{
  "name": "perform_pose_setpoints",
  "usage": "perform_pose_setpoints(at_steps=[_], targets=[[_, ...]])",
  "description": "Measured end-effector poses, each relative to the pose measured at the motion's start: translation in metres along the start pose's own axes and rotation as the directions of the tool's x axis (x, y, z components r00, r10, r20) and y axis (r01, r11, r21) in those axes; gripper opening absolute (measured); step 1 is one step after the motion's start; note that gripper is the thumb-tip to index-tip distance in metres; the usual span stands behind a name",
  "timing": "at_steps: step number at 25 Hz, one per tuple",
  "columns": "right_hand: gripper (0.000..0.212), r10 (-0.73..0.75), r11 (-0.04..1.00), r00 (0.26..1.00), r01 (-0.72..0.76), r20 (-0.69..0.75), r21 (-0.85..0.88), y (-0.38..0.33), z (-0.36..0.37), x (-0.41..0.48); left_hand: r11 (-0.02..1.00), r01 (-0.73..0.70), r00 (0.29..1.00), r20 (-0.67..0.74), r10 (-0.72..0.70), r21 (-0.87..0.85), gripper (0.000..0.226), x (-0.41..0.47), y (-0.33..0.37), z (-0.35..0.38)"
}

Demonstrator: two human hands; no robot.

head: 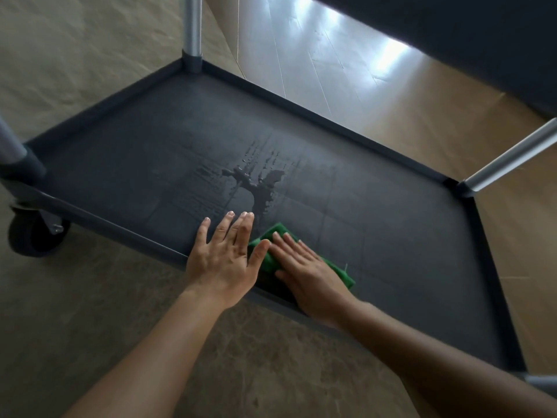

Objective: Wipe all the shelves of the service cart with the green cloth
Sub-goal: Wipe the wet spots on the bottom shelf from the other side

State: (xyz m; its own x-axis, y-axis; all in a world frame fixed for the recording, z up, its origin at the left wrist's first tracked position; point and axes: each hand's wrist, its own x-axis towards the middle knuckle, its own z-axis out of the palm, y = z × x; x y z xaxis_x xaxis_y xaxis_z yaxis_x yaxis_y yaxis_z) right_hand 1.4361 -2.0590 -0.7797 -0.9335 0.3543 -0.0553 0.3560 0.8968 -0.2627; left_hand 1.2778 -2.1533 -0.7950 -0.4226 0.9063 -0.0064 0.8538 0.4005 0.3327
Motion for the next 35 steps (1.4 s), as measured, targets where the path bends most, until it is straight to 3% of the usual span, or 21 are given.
perform_pose_setpoints(at_steps=[3, 6, 10, 14, 17, 23, 28, 31, 35], targets=[[0.052, -0.113, 0.994, 0.99, 0.113, 0.086, 0.004, 0.004, -0.004, -0.008, 1.0, -0.003, 1.0, -0.008, 0.003, 0.005, 0.091, -0.005, 0.001, 0.0], [0.052, -0.143, 0.989, 0.988, 0.14, 0.067, 0.048, 0.029, -0.014, 0.014, 1.0, -0.01, 1.0, 0.0, 0.01, -0.02, 0.092, -0.007, 0.0, -0.001], [0.047, 0.067, 0.996, 0.996, -0.063, -0.061, 0.059, 0.084, -0.024, 0.073, 0.999, -0.016, 1.0, -0.012, 0.015, -0.033, 0.088, -0.009, 0.0, -0.002], [0.048, 0.325, 0.945, 0.941, -0.319, -0.095, 0.075, 0.121, -0.034, 0.124, 1.0, -0.008, 1.0, -0.013, 0.007, -0.029, 0.089, -0.009, 0.001, -0.001], [0.049, 0.423, 0.906, 0.898, -0.42, -0.124, 0.048, 0.117, -0.03, 0.132, 1.0, -0.005, 1.0, -0.014, 0.005, -0.014, 0.085, -0.008, 0.0, 0.0], [0.048, 0.192, 0.98, 0.974, -0.184, -0.119, 0.072, 0.049, -0.017, 0.069, 0.998, -0.022, 0.999, -0.05, 0.019, -0.056, 0.064, -0.008, 0.0, -0.002], [0.05, -0.002, 0.997, 1.0, 0.002, -0.007, 0.083, -0.013, -0.004, 0.029, 0.912, -0.076, 0.989, -0.147, 0.018, -0.403, 0.063, -0.006, -0.009, -0.018], [0.05, -0.003, 0.998, 1.0, 0.002, 0.014, 0.06, -0.032, 0.0, 0.036, 0.963, -0.103, 0.947, -0.32, 0.019, -0.248, 0.06, 0.004, -0.028, -0.03], [0.05, -0.124, 0.992, 0.991, 0.123, 0.059, 0.028, -0.052, 0.008, 0.056, 0.998, -0.06, 0.979, -0.195, 0.054, -0.022, 0.064, 0.015, -0.07, -0.04]])
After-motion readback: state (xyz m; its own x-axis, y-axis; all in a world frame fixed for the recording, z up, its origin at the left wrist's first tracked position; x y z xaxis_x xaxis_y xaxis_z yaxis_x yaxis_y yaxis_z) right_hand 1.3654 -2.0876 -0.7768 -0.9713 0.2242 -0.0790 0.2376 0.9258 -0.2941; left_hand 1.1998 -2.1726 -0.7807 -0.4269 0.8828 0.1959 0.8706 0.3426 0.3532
